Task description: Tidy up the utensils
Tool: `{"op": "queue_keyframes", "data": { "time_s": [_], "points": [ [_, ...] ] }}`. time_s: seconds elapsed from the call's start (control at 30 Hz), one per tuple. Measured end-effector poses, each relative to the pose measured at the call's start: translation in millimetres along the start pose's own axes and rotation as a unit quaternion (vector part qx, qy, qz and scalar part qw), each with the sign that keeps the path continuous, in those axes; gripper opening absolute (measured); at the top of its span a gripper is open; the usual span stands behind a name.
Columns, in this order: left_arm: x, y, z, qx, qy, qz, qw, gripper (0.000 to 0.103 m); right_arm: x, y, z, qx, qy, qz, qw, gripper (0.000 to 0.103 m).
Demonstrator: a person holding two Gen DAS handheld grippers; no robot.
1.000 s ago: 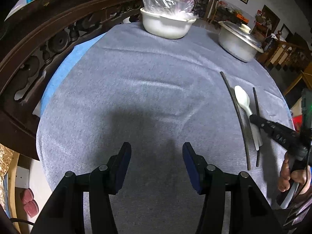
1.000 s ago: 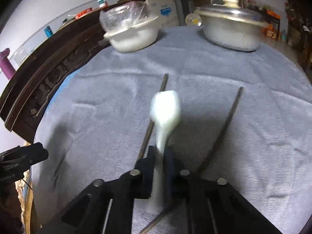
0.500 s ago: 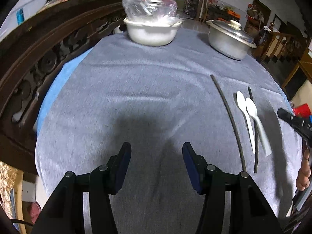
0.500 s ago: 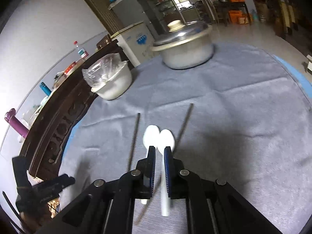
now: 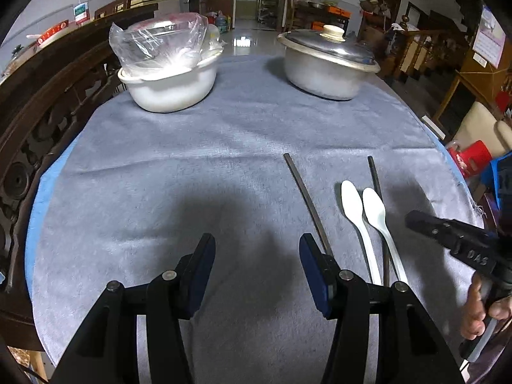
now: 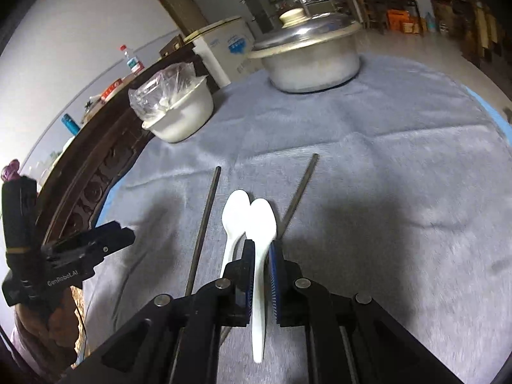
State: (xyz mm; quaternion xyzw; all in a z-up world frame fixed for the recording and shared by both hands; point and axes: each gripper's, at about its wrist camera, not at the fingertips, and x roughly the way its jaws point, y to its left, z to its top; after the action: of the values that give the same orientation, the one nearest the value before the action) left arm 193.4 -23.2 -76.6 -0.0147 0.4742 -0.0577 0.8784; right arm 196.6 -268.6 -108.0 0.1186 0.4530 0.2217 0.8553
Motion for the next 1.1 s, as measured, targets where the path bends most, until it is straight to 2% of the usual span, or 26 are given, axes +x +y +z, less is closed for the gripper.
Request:
{"op": "queue_keyframes", "data": {
  "time_s": [0.07, 0.23, 0.37, 0.47, 0.7, 0.83, 0.93, 0.97, 1.03, 1.1],
  "points": [
    [-1, 2, 0, -0.002, -0.001, -0.002, 1.0000, 0.055, 11, 4, 3, -0.012, 0.016, -0.006, 1.000, 0.021],
    [5, 6, 1, 0.001, 0.005, 0.001, 1.0000, 0.055, 34, 20, -7, -0.066, 0.050, -0.048, 0.995, 0.023],
    [8, 5, 5, 0.002, 0.007, -0.008, 0.9999, 0.055, 28, 23, -17, -0.098, 0.025, -0.090, 0.991, 0.012],
    [10, -4, 9, 0.016, 0.004, -0.020, 0.9997, 0.055, 16, 7, -19, -0.072, 0.013, -0.092, 0.993, 0.009],
    [24, -34, 20, 0.044, 0.008, -0.044, 0.9980, 0.055, -26, -45, -15, 0.037, -0.032, -0.071, 0.996, 0.011],
    [31, -47, 23, 0.062, 0.010, -0.049, 0.9968, 0.055, -35, -57, -12, 0.042, -0.041, -0.081, 0.995, 0.012],
    [39, -56, 25, 0.073, 0.019, -0.049, 0.9959, 0.055, -29, -59, -6, 0.039, -0.028, -0.075, 0.996, 0.013],
    [42, -58, 26, 0.075, 0.022, -0.051, 0.9956, 0.056, -26, -58, -4, 0.036, -0.025, -0.071, 0.997, 0.014],
    [48, -61, 28, 0.079, 0.032, -0.056, 0.9948, 0.056, -15, -55, 4, 0.029, -0.014, -0.056, 0.998, 0.027],
    [54, -65, 30, 0.080, 0.041, -0.065, 0.9938, 0.056, -3, -52, 10, 0.021, -0.007, -0.053, 0.998, 0.048]
  ]
}}
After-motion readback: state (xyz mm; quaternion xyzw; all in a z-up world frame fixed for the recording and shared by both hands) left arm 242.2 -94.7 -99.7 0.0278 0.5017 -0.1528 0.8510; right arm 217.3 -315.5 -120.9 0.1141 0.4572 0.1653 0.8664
